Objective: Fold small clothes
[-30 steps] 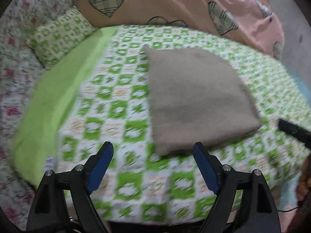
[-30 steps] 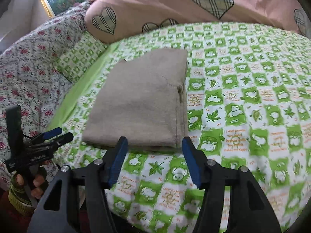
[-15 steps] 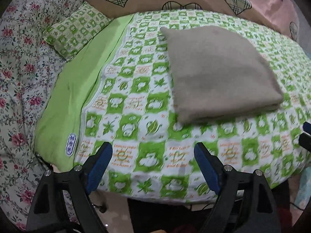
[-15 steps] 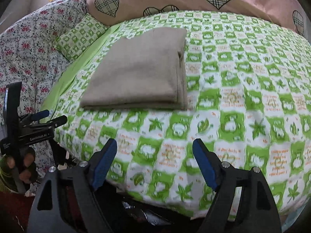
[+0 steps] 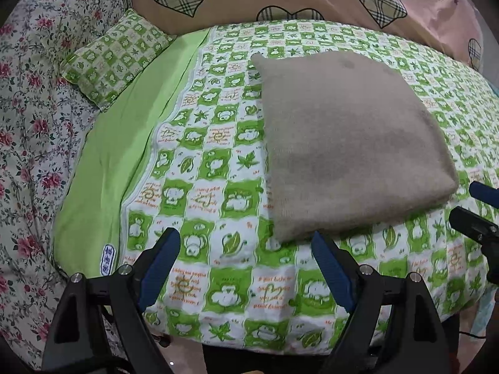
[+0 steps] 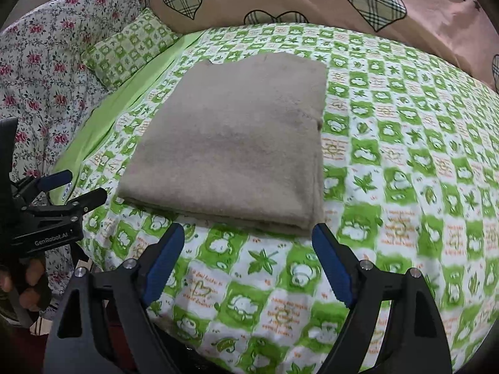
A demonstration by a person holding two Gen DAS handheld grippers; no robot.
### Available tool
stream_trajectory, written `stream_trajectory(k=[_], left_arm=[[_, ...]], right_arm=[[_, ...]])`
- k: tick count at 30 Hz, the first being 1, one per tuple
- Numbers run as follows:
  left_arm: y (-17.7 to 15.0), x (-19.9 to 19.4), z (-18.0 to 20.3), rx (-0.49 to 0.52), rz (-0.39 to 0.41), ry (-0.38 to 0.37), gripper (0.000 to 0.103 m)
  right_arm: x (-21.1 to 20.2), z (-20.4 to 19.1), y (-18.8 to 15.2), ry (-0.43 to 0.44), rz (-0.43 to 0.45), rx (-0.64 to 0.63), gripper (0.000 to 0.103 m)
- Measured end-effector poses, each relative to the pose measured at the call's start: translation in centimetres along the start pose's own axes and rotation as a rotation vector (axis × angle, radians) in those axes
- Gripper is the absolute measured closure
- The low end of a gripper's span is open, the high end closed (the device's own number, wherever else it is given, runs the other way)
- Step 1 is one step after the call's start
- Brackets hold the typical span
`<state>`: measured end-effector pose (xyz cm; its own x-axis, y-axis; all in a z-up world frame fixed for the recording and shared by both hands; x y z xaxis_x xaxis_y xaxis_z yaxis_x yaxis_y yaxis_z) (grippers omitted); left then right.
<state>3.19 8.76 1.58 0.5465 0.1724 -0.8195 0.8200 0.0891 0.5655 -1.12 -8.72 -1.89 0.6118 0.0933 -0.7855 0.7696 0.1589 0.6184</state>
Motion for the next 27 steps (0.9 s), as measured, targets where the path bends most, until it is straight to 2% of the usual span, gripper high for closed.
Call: stream_trajectory(k=[13,27], left_arm=[[3.7,0.7,0.3,-0.034,0.027,-0.028,0.017],[4.7,1.1,0.3,-0.073,0.037,-0.055,0.017]], right_arm=[[1.3,1.8,3.8,0.038,0.006,0.024,0.017],[1.7,2.6,5.2,0.061,0.015,0.008,0.017]])
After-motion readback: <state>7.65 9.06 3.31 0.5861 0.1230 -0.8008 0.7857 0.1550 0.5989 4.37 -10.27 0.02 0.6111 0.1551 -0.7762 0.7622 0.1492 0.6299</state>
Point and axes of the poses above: each gripper's, at about its wrist camera, not at the fingertips, and x roughly the way its jaws point, z to its right, y to its top, the point moved 1 cm from there along x, roughly the way its jaws point, and after that the axes turned 8 degrees about -x, right-handed, at the moved point
